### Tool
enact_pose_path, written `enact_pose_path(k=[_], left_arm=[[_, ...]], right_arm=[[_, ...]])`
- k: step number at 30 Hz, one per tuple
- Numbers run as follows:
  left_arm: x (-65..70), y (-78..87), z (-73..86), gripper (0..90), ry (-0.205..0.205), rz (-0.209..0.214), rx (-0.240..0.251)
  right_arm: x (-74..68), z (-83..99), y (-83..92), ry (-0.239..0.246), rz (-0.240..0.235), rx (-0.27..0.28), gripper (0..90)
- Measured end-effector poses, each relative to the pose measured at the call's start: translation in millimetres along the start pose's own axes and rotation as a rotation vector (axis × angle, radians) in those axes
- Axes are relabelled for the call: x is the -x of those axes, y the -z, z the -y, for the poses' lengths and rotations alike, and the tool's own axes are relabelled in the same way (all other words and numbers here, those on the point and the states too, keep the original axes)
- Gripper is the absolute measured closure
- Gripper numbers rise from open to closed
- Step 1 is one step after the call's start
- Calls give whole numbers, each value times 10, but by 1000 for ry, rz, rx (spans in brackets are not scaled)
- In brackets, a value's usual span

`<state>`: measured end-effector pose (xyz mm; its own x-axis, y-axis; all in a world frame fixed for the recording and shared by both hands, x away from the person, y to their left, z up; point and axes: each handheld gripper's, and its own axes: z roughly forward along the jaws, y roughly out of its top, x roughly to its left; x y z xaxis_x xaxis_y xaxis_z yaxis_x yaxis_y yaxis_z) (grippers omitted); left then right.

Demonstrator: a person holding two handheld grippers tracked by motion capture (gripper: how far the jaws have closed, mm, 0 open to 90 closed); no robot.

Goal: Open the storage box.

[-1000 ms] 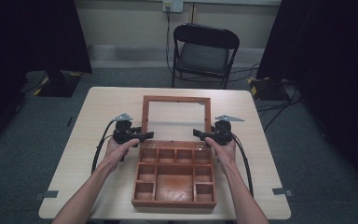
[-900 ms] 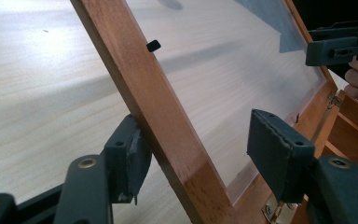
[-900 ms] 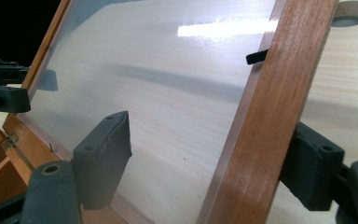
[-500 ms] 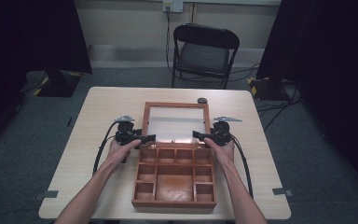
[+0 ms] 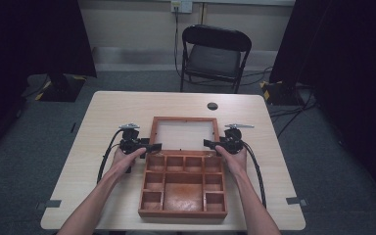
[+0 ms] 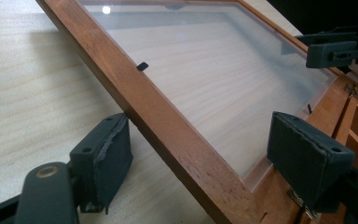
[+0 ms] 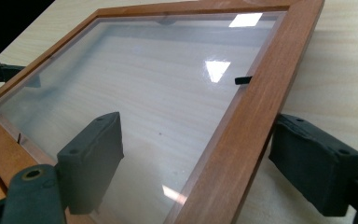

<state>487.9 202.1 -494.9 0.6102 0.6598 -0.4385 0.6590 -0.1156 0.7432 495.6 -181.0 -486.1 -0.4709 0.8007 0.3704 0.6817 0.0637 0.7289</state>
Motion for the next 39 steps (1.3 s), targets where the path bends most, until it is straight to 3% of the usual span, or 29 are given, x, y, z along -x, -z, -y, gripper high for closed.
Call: enact_pose_path(k=[5, 7, 9, 17, 19, 25, 30, 33, 38, 39], left_arm=[[-13, -8, 8, 208, 26, -3, -3], [-8, 18, -4, 217, 7, -27, 10], [-25, 39, -10, 218, 19, -30, 16], [-40, 258, 58, 211, -7, -47, 38], [-52, 358, 97, 212, -26, -85, 36], [-98, 632, 212, 190, -49, -146, 6], [-118, 842, 352, 184, -70, -207, -39], [-121, 930, 442, 185, -72, -239, -50], [-86, 1026, 614, 185, -103, -315, -119], [-72, 1051, 647, 184, -108, -330, -110]], right_arm=[[24, 15, -11, -25, -9, -15, 160], [38, -2, 12, -35, 12, -18, 173], [58, -15, 49, -34, 14, -7, 165], [133, 75, 227, -21, 44, 17, 175], [158, 109, 312, -19, 53, 17, 175], [257, 189, 660, 10, 106, 11, 164], [302, 336, 892, 28, 151, -27, 163], [310, 434, 990, 37, 185, -66, 169], [293, 605, 1149, 51, 191, -82, 180], [291, 646, 1178, 55, 200, -90, 180]])
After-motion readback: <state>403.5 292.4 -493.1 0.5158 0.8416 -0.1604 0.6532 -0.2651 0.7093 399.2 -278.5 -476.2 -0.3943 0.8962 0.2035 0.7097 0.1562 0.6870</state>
